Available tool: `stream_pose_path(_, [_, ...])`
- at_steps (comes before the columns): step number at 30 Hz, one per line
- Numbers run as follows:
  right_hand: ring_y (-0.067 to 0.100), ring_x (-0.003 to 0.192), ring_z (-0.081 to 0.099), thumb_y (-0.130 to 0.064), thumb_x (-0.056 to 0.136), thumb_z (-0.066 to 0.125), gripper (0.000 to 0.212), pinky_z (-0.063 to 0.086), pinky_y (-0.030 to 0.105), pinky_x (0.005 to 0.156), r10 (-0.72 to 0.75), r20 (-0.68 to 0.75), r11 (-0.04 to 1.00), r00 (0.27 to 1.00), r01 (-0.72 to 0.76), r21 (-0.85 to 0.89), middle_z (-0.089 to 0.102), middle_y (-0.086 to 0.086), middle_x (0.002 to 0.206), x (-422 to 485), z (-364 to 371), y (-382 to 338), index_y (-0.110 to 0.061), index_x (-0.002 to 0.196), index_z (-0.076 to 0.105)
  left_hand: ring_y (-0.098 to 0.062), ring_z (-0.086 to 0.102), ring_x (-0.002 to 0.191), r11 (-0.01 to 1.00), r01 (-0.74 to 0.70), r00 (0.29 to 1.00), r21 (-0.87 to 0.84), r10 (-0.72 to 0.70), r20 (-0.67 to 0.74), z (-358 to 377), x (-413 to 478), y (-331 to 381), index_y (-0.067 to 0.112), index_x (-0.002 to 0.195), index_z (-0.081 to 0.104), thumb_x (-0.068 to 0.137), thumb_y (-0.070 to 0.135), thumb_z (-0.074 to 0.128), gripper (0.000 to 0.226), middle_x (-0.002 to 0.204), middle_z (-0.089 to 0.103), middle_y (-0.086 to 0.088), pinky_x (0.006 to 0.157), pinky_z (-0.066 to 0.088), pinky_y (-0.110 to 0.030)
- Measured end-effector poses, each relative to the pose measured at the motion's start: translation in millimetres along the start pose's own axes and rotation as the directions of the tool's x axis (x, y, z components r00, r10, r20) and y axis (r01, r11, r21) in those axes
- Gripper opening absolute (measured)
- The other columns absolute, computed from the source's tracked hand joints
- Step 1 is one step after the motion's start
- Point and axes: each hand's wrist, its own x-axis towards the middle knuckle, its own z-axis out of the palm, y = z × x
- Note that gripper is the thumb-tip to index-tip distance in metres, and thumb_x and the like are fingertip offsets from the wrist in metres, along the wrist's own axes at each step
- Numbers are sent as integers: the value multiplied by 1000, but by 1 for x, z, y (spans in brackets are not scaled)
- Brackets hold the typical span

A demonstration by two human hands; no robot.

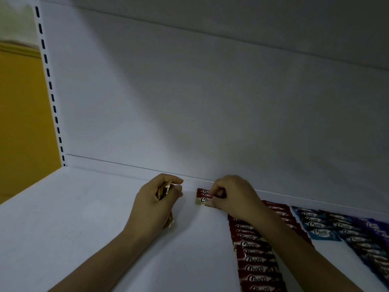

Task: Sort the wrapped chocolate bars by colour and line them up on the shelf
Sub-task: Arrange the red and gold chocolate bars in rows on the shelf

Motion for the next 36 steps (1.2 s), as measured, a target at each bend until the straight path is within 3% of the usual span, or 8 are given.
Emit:
stream_pose_path(5, [5,62,59,-47,74,75,29,52,28,63,-2,48,909,999,-18,416,66,-6,69,-8,-11,-39,-19,71,66,-11,42,41,696,300,931,-652,-363,41,-7,6,9,15,99,71,93,20,46,26,68,63,-2,35,33,-19])
stream_pose_path(9, [0,57,56,-74,48,71,52,46,25,53,-157,150,921,976,90,379,63,-20,75,-28,-9,-88,-37,79,52,-12,42,46,546,325,909,-772,-405,97,-15,9,15,12,103,65,87,22,50,24,68,56,-2,42,36,-21])
stream_pose_path(12, [2,61,58,-65,57,70,46,47,27,55,-237,67,936,969,209,285,61,-22,72,-37,-3,-106,-37,83,45,-18,54,52,477,410,881,-778,-428,203,-13,7,21,12,86,70,76,29,60,22,66,57,-5,51,47,-28])
stream_pose_path(17, [8,60,62,-16,82,69,23,54,35,62,-128,-58,891,990,140,431,63,-5,70,-28,-7,-89,-33,80,53,-24,62,68,507,493,868,-707,-346,357,-7,5,19,7,77,67,83,22,59,18,75,61,-13,63,51,-36])
stream_pose_path(19, [14,60,63,-14,81,70,21,53,35,59,-63,-63,877,996,85,472,64,-1,70,-25,-8,-81,-31,80,58,-21,68,65,548,547,837,-633,-369,403,-5,2,17,6,71,72,88,14,56,24,76,68,-15,58,55,-31])
stream_pose_path(24, [5,53,57,-17,78,76,14,44,21,53,1,-4,826,1000,1,563,64,-5,61,-20,-9,-69,-25,78,64,-19,71,66,638,532,841,-557,-473,262,-4,2,9,8,109,54,92,6,58,17,82,73,-11,55,57,-29])
stream_pose_path(29, [18,64,69,-8,80,73,8,57,30,64,36,25,717,999,-44,696,72,4,68,-13,-21,-62,-11,78,66,-17,70,62,670,456,879,-586,-444,176,-4,6,12,13,109,57,90,1,60,23,80,74,-7,51,55,-27])
stream_pose_path(36, [-1,45,52,-11,74,79,20,41,15,47,82,-197,841,977,39,539,64,1,59,-15,-16,-60,-18,66,61,-21,73,76,671,484,875,-562,-383,296,-4,3,8,6,108,63,86,17,66,25,94,74,-13,58,55,-26])
